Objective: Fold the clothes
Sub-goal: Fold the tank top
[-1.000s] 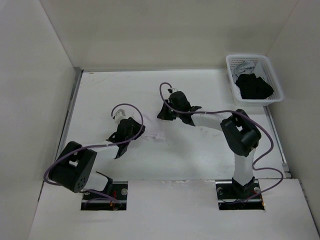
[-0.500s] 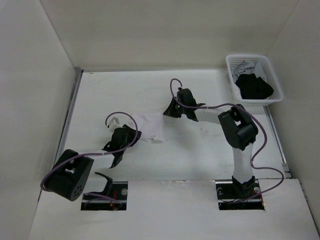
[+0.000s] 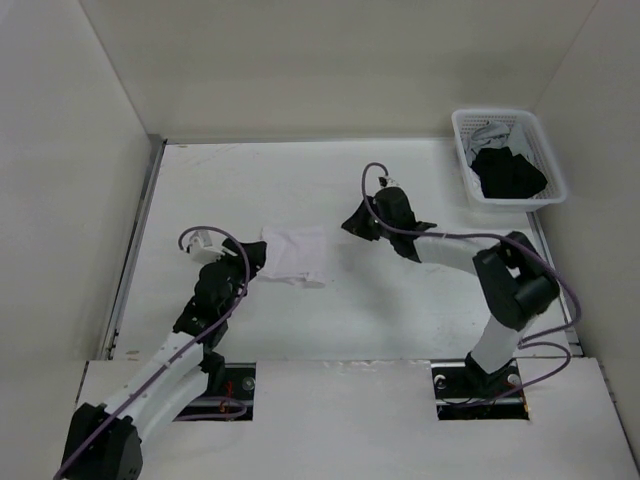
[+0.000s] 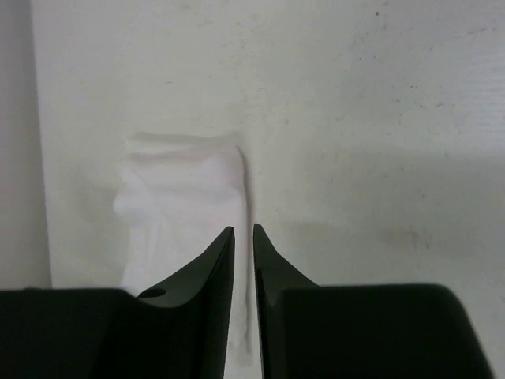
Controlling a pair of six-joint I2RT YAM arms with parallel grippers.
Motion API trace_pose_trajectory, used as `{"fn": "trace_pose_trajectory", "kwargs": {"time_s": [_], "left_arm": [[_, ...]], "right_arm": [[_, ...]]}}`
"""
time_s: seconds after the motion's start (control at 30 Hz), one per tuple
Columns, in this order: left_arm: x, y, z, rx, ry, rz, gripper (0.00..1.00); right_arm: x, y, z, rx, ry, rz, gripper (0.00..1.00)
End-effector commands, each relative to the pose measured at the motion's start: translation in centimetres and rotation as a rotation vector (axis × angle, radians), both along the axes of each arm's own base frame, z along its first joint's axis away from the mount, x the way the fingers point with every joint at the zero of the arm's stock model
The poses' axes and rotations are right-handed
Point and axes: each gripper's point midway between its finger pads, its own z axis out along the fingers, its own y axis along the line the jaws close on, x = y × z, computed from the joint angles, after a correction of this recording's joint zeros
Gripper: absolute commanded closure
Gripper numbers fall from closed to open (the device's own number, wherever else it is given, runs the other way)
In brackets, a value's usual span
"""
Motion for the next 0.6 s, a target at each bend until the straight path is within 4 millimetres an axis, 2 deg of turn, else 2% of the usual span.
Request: {"fn": "trace_pose_trajectory", "kwargs": {"time_s": [0.0, 0.1, 0.23, 0.33, 0.4, 0.57], "left_arm": [[0.6, 4.0, 1.2, 0.159, 0.021, 0.147, 0.49], [0.4, 6.7, 0.2, 0.214, 0.092, 0.228, 0.43], [-0.2, 8.4, -1.7, 0.224, 0.19, 0.252, 0.38], [-0.7, 9.9, -3.1, 0.206, 0.256, 0.288, 0.37], [-1.1, 11.1, -3.7, 0.187, 0.29, 0.325, 0.37], [-1.2, 13.4, -3.8, 0.163, 0.302, 0.377, 0.37]], "right_arm": [[-0.3, -0.9, 6.2, 0.038, -0.229, -0.044, 0.77], [-2.4, -2.8, 5.9, -0.003, -0.273, -0.076, 0.61], [-4.6, -4.7, 5.0, -0.013, -0.303, -0.128, 0.4], [-5.0, -5.9, 4.5, -0.006, -0.33, -0.181, 0.34], [-5.2, -6.0, 4.9, 0.021, -0.334, -0.191, 0.31], [-5.7, -6.2, 5.8, 0.057, -0.354, -0.198, 0.25]]}}
